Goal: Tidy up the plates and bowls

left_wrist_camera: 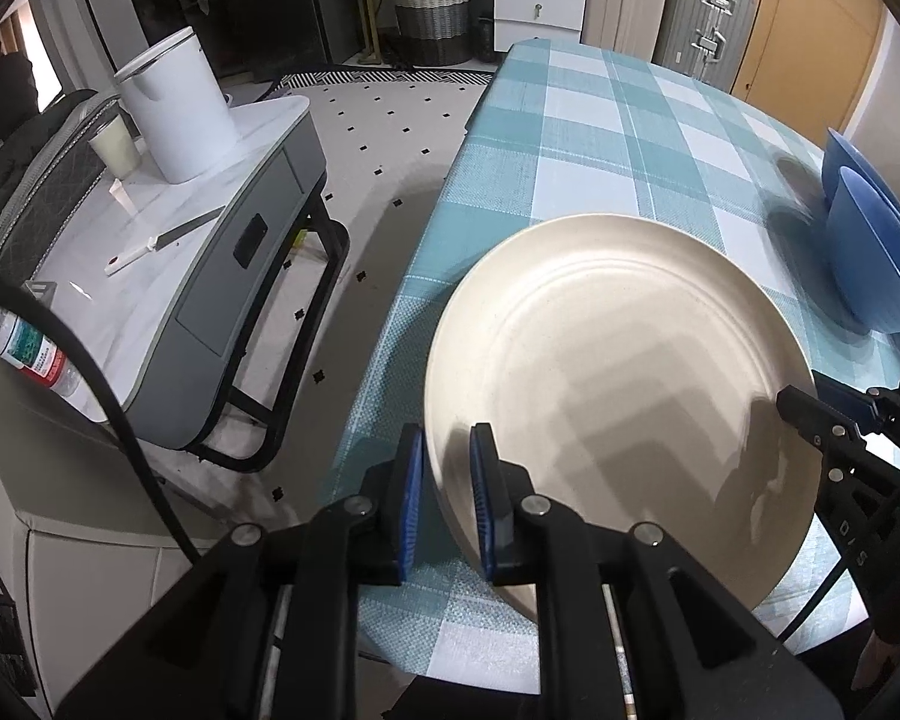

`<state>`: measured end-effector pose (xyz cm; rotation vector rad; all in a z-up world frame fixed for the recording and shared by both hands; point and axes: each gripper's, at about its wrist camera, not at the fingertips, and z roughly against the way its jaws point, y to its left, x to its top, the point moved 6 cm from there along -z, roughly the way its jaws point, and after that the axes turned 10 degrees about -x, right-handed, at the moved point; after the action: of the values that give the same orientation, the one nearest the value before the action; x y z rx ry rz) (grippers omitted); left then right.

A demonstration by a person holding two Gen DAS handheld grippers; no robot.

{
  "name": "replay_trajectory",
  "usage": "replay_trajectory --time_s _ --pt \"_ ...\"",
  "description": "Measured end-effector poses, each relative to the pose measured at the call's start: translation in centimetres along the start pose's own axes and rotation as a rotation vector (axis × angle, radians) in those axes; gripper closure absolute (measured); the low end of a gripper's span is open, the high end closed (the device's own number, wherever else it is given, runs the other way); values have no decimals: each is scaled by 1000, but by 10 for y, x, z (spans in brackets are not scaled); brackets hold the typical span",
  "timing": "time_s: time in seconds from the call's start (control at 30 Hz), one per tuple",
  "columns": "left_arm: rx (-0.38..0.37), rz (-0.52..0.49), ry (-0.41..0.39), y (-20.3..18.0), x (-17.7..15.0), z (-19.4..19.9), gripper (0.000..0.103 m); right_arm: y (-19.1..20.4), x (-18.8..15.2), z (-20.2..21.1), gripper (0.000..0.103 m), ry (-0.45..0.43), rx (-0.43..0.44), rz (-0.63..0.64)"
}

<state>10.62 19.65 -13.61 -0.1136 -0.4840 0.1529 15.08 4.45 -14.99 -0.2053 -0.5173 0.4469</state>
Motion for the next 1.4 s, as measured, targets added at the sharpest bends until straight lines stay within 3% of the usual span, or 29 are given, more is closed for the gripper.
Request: replay_trajectory --time_s 0.17,0.37,0.47,0.53,0.67,0.77,0.87,0.97,1.07,1.1,1.13,1.2,1.4 --pt "-7 15 -28 0 2 8 89 -8 0 10 87 -48 4 -14" --pt "21 -31 -204 -12 18 53 88 -31 -3 39 82 -172 49 -120" --pt "-13 -89 -273 -38 21 76 80 -45 -9 56 72 -246 63 -170" --pt "-29 -124 -320 -55 21 87 59 -57 -15 67 54 -296 53 -203" --pt "-100 -181 -383 -98 19 100 58 -84 -32 85 49 -391 31 -277" --pt "-151 -212 -380 -129 17 94 57 -106 -44 96 37 -429 -1 -320" --pt "-142 -200 -378 -150 18 82 56 -130 -57 110 21 -487 -27 -368" --pt "-207 -186 -357 -168 21 73 56 -153 -69 124 16 -545 -63 -392" --pt "-237 -168 -390 -182 25 70 53 -179 -82 139 9 -605 -134 -424" --pt "-258 -171 -415 -189 25 72 42 -187 -87 144 5 -622 -139 -442" --pt "-266 -178 -435 -194 27 74 23 -193 -90 146 3 -634 -137 -461" --pt "-264 -204 -503 -206 29 83 8 -209 -98 151 3 -649 -107 -511" --pt "-316 -259 -631 -237 39 119 0 -241 -121 169 3 -701 -74 -621"
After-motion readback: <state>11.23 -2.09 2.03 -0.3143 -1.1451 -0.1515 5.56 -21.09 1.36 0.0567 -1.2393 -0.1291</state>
